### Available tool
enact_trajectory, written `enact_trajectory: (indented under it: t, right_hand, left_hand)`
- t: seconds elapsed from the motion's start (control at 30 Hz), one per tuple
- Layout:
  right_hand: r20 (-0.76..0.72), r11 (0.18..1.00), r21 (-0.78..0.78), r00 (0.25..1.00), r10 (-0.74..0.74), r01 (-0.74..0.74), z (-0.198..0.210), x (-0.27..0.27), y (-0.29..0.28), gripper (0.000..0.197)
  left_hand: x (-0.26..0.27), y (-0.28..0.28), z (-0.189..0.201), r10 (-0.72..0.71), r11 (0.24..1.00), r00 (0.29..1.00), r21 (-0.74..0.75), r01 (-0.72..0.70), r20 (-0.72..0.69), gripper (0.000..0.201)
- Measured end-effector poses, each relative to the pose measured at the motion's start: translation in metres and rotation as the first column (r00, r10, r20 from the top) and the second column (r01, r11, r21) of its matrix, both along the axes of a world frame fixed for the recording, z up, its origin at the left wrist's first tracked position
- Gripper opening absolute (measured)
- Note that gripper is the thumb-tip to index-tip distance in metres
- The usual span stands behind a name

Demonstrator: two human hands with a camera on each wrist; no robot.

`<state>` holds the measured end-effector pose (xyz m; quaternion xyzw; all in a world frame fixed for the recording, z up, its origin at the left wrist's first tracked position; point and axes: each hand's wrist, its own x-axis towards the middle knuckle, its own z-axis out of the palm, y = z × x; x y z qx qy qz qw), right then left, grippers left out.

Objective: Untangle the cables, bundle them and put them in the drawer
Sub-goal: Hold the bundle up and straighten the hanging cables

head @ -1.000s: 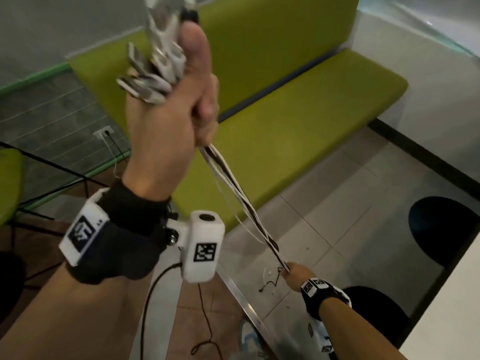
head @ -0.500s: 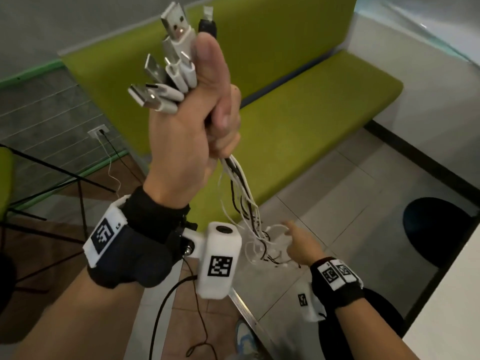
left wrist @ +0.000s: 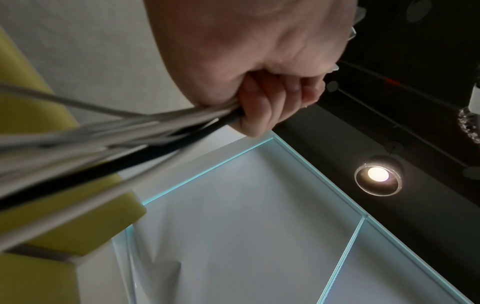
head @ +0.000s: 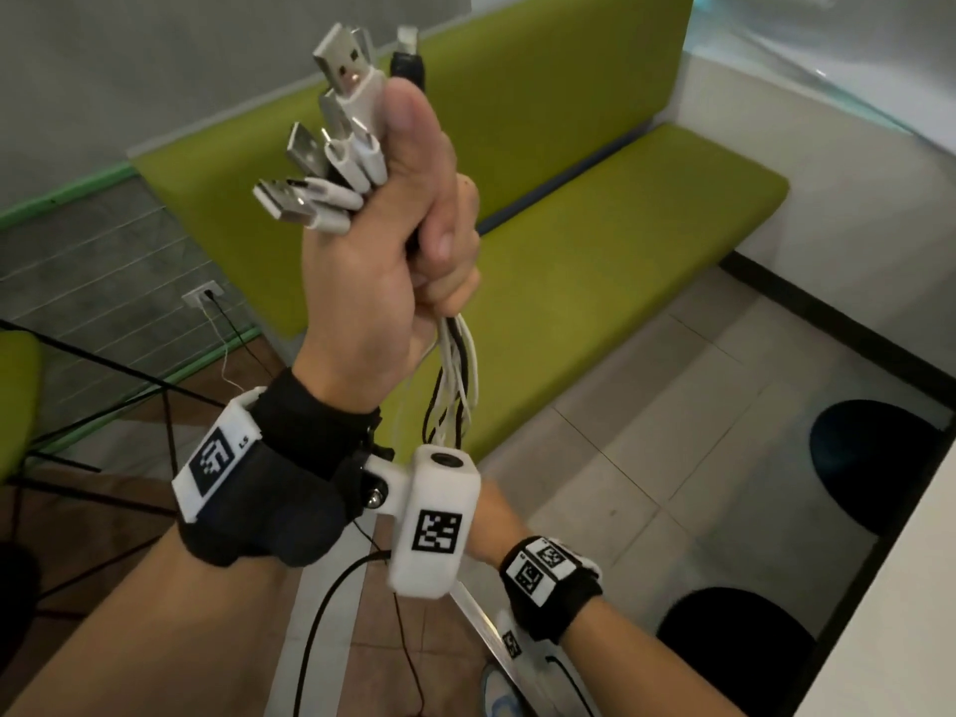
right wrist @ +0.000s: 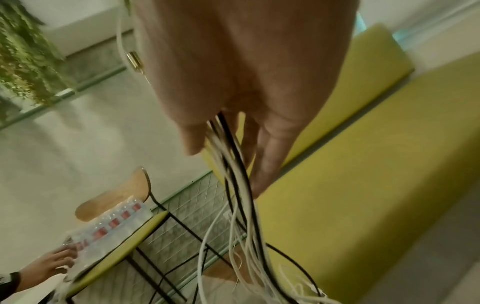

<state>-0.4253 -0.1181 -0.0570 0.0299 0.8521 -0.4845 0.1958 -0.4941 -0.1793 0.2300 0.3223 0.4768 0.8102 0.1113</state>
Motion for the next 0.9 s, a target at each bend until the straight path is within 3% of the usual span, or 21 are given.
enact_trajectory:
  t: [0.03,0.1,0.23,0.33,0.47,0.6,0.73,0.9]
  right_hand:
    - [0.006,0.999,0.03,1.0,-0.031,0.031,-0.002,-0.001,-0.003,0.018]
    - [0.012,0.985,0.167,0.998,-0.054,0.051,-0.009,-0.002,-0.004,0.018]
    - [0.127,0.96,0.265,0.984,-0.125,0.088,-0.02,0.006,0.013,0.031]
    - [0.207,0.951,0.305,0.971,-0.122,0.055,-0.039,0.012,0.025,0.032]
    - [0.325,0.926,0.375,0.942,-0.083,-0.048,-0.071,0.021,0.04,0.034]
    - [0.477,0.908,0.387,0.878,-0.045,-0.164,-0.091,0.047,0.062,0.037]
    - [0.528,0.915,0.36,0.848,-0.039,-0.183,-0.098,0.066,0.084,0.063]
    - [0.49,0.891,0.41,0.871,-0.036,-0.193,-0.06,0.054,0.099,0.093]
  left_hand:
    - [0.001,0.0,0.0,0.018,1.0,1.0,-0.007,-0.018,-0.01,0.043]
    - [0.003,-0.002,0.0,0.04,0.999,0.999,-0.017,-0.041,-0.022,0.044]
    - [0.004,-0.004,-0.002,0.066,0.998,0.998,-0.024,-0.066,0.011,0.045]
    - [0.006,-0.003,-0.008,0.083,0.995,0.996,-0.052,-0.082,0.028,0.052]
    - [0.006,0.001,-0.007,0.09,0.995,0.996,-0.04,-0.089,0.015,0.047]
    - [0.0,0.0,0.003,0.113,0.993,0.994,-0.02,-0.113,0.003,0.054]
    - [0.001,0.001,0.004,0.111,0.994,0.994,-0.013,-0.111,-0.009,0.05]
    - [0.009,0.014,-0.004,0.114,0.99,0.993,-0.085,-0.114,-0.013,0.053]
